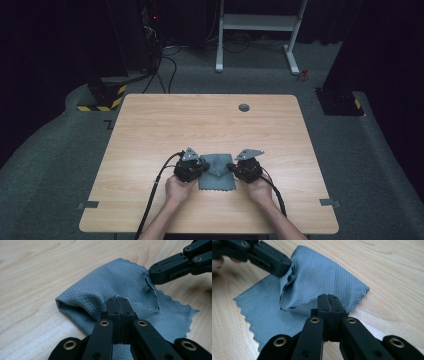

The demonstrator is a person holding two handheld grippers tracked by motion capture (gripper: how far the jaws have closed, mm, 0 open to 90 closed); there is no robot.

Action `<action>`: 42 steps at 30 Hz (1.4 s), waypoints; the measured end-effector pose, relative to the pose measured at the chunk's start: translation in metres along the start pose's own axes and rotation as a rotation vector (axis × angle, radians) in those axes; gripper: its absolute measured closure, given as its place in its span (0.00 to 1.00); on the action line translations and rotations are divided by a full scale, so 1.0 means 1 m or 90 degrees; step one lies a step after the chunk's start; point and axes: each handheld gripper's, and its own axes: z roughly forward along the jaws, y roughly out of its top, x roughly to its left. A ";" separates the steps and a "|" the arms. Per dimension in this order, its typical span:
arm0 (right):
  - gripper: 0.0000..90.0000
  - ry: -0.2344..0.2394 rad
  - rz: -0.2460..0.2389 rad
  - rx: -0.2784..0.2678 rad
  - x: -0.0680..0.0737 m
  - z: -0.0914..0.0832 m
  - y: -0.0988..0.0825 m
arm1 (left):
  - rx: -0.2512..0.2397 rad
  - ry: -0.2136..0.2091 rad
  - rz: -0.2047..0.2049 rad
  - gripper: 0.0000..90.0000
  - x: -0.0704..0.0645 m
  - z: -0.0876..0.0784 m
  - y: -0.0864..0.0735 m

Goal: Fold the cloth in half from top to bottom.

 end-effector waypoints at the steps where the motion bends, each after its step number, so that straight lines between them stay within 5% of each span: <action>1: 1.00 -0.001 -0.003 0.004 0.001 0.000 0.000 | 0.003 0.002 0.008 1.00 -0.002 -0.001 0.001; 4: 1.00 -0.003 -0.010 0.005 0.005 -0.003 -0.001 | 0.002 0.008 0.028 1.00 -0.005 -0.005 0.001; 13: 1.00 0.003 -0.014 0.000 0.014 -0.006 -0.009 | -0.007 -0.002 0.017 1.00 -0.014 -0.013 -0.013; 24: 1.00 0.002 0.002 -0.022 0.019 -0.014 -0.022 | 0.000 -0.014 0.035 0.99 -0.020 -0.015 -0.021; 39: 1.00 0.000 -0.028 -0.014 0.032 -0.015 -0.034 | 0.003 0.008 0.075 0.99 -0.021 -0.023 -0.035; 42: 1.00 0.000 -0.036 -0.017 0.034 -0.018 -0.035 | -0.011 -0.002 0.056 0.99 -0.022 -0.025 -0.037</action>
